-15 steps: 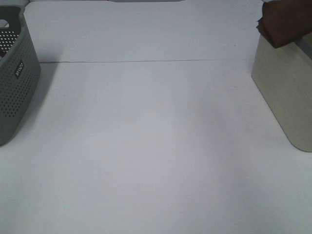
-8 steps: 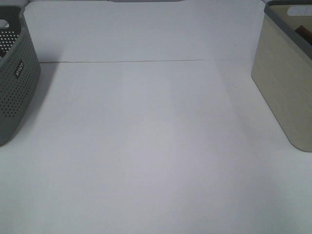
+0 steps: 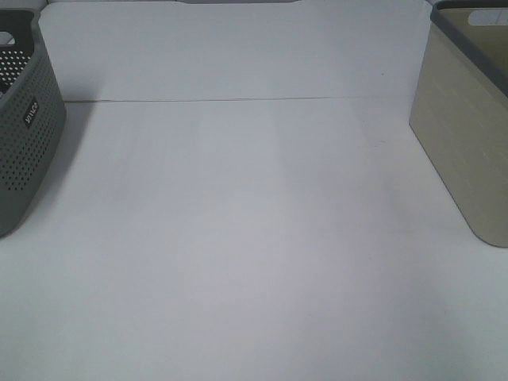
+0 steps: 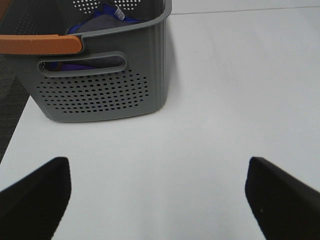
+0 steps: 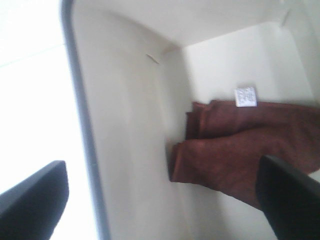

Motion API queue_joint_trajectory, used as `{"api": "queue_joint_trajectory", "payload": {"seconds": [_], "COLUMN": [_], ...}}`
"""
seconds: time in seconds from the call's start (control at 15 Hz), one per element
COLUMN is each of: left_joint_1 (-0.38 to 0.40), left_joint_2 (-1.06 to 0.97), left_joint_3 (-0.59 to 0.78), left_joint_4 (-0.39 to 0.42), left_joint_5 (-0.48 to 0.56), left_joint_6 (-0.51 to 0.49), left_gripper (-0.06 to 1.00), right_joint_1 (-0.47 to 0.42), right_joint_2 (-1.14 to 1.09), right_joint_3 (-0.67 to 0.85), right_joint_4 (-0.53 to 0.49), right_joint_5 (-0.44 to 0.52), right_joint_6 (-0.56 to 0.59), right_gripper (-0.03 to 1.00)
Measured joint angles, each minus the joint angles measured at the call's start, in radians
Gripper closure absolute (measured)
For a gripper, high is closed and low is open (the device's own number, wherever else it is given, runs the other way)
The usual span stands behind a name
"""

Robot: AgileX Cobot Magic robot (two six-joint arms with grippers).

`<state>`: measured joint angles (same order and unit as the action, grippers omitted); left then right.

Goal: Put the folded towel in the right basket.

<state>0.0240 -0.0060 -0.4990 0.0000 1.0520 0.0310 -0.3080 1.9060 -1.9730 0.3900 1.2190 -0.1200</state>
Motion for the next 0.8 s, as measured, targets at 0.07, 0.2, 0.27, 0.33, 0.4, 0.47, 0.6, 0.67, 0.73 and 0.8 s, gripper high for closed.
{"api": "queue_joint_trajectory", "payload": {"seconds": [0.07,0.2,0.27,0.33,0.4,0.47,0.6,0.67,0.73,0.8], "left_joint_1": [0.0,0.0,0.0,0.0,0.0,0.0,0.0,0.0,0.0,0.0], "left_joint_2": [0.0,0.0,0.0,0.0,0.0,0.0,0.0,0.0,0.0,0.0], "left_joint_3": [0.0,0.0,0.0,0.0,0.0,0.0,0.0,0.0,0.0,0.0], "left_joint_4": [0.0,0.0,0.0,0.0,0.0,0.0,0.0,0.0,0.0,0.0], "left_joint_5": [0.0,0.0,0.0,0.0,0.0,0.0,0.0,0.0,0.0,0.0], "left_joint_6": [0.0,0.0,0.0,0.0,0.0,0.0,0.0,0.0,0.0,0.0], "left_gripper": [0.06,0.06,0.06,0.06,0.06,0.06,0.06,0.06,0.06,0.06], "right_joint_1": [0.013,0.08,0.135,0.198,0.257,0.317,0.462,0.501,0.533,0.548], "right_joint_2": [-0.026,-0.075,-0.096,-0.112,-0.128,-0.145,-0.214,-0.249,-0.292,-0.341], "right_joint_3": [0.0,0.0,0.0,0.0,0.0,0.0,0.066,0.111,0.173,0.244], "right_joint_4": [0.037,0.059,0.048,0.016,-0.025,-0.072,-0.195,-0.235,-0.269,-0.288], "right_joint_5": [0.0,-0.001,-0.001,-0.001,0.0,0.0,-0.003,-0.003,-0.003,-0.003], "right_joint_6": [-0.015,-0.036,-0.037,-0.037,-0.037,-0.035,-0.004,0.021,0.046,0.065], "right_gripper": [0.0,0.0,0.0,0.0,0.0,0.0,0.0,-0.01,-0.01,-0.01]}}
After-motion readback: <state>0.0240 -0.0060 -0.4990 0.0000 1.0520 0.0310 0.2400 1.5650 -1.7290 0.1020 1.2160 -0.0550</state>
